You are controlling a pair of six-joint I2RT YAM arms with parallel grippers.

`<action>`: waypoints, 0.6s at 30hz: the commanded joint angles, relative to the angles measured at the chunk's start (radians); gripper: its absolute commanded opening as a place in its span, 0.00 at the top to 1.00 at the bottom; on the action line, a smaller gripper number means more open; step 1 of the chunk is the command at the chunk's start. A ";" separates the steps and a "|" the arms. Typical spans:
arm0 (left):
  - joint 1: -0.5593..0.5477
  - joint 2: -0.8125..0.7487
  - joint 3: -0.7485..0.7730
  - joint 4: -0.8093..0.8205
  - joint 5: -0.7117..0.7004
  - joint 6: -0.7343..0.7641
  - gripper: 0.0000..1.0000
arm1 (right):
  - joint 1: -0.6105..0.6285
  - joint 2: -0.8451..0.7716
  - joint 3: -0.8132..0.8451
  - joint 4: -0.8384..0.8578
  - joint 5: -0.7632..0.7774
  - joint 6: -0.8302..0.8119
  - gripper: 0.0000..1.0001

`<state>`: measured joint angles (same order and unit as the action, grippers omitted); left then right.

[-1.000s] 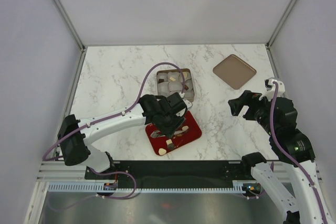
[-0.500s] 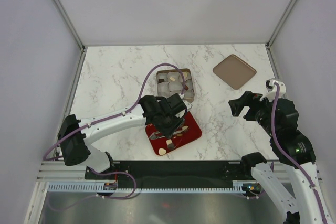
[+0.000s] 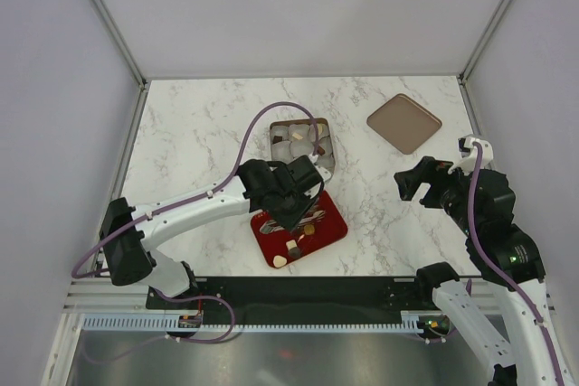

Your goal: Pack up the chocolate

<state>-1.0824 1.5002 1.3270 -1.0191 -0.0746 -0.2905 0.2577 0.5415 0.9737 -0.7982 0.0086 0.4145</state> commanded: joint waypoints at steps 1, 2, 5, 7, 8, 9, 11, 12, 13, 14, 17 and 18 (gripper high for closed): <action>-0.007 -0.001 0.081 -0.016 -0.034 -0.029 0.60 | -0.001 0.005 0.039 0.002 0.014 -0.006 0.06; -0.007 0.002 0.090 -0.021 -0.037 -0.029 0.60 | 0.000 0.005 0.039 0.004 0.014 -0.006 0.06; -0.004 0.017 0.144 -0.041 -0.065 -0.024 0.60 | 0.000 0.005 0.040 0.002 0.014 -0.006 0.06; 0.012 0.038 0.204 -0.065 -0.106 -0.018 0.60 | 0.000 0.002 0.037 0.002 0.011 -0.003 0.06; 0.021 0.048 0.228 -0.073 -0.117 -0.018 0.60 | -0.001 0.002 0.037 0.005 0.011 -0.002 0.06; 0.029 0.070 0.280 -0.091 -0.128 -0.016 0.60 | -0.002 0.002 0.033 0.005 0.008 0.001 0.06; 0.050 0.089 0.328 -0.099 -0.139 -0.007 0.60 | 0.000 0.002 0.030 0.008 0.002 0.003 0.06; 0.061 0.098 0.366 -0.101 -0.143 -0.001 0.60 | -0.001 0.000 0.023 0.010 -0.002 0.006 0.06; 0.085 0.113 0.383 -0.099 -0.139 0.007 0.60 | -0.002 0.000 0.022 0.010 -0.004 0.007 0.06; 0.097 0.123 0.399 -0.099 -0.136 0.013 0.60 | 0.000 -0.002 0.017 0.013 -0.005 0.009 0.06; 0.140 0.160 0.457 -0.099 -0.137 0.034 0.60 | -0.001 -0.008 0.011 0.014 -0.007 0.012 0.06; 0.156 0.170 0.478 -0.101 -0.136 0.039 0.60 | -0.002 -0.008 0.004 0.017 -0.007 0.012 0.06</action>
<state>-0.9623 1.6428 1.7340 -1.1122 -0.1825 -0.2890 0.2577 0.5423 0.9787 -0.8017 0.0048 0.4164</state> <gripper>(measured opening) 0.411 0.940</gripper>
